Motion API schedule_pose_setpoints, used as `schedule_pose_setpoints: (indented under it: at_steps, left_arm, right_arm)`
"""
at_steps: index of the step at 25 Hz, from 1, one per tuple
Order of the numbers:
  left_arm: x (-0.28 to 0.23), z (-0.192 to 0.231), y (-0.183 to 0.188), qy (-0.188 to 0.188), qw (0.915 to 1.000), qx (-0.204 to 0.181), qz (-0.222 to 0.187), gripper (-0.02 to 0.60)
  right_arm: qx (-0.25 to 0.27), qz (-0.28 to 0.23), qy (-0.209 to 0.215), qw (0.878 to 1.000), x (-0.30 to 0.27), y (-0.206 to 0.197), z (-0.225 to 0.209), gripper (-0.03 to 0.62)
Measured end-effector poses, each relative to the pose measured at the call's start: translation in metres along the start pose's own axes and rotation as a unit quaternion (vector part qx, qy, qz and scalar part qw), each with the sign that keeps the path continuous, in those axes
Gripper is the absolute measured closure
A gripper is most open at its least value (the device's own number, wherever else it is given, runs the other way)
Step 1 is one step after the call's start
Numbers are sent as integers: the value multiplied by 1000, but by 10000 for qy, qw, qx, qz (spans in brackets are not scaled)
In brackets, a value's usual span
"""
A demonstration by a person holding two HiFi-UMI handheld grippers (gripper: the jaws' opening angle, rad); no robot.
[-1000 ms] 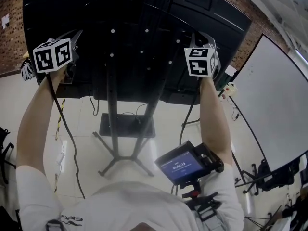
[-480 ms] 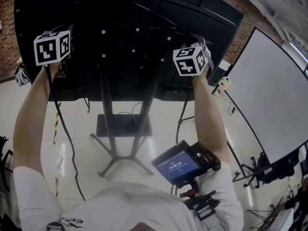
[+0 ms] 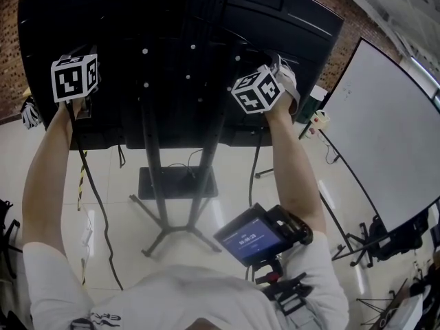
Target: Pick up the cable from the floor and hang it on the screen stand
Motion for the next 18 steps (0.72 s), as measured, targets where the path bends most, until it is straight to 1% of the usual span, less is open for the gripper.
schedule_pose_setpoints:
  at_steps: [3, 6, 11, 15, 18]
  left_arm:
    - [2, -2, -2, 5, 9998, 25, -172, 571]
    - [0, -2, -5, -36, 9997, 49, -222, 571]
    - [-1, -4, -13, -81, 9998, 35, -185, 570]
    - [-3, -8, -17, -124, 9998, -46, -131, 570]
    - [-3, -11, -21, -184, 9998, -17, -88, 571]
  right_arm:
    - [76, 20, 25, 10000, 2, -2, 3, 566]
    - [-65, 78, 136, 9999, 3, -3, 6, 566]
    - [-556, 188, 544, 9968, 9, -7, 16, 568]
    - [-1082, 283, 951, 9892, 12, -14, 26, 571]
    - [-1432, 275, 1137, 9828, 17, -16, 33, 571]
Point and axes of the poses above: the fingertips, and each gripper's own axes: x backward along the fingers, z to its left, y out of its top, the point moved 6 cm from there along x, backward along the fingers, and after that the axes turned 10 degrees about -y, right-handed, at the moved point
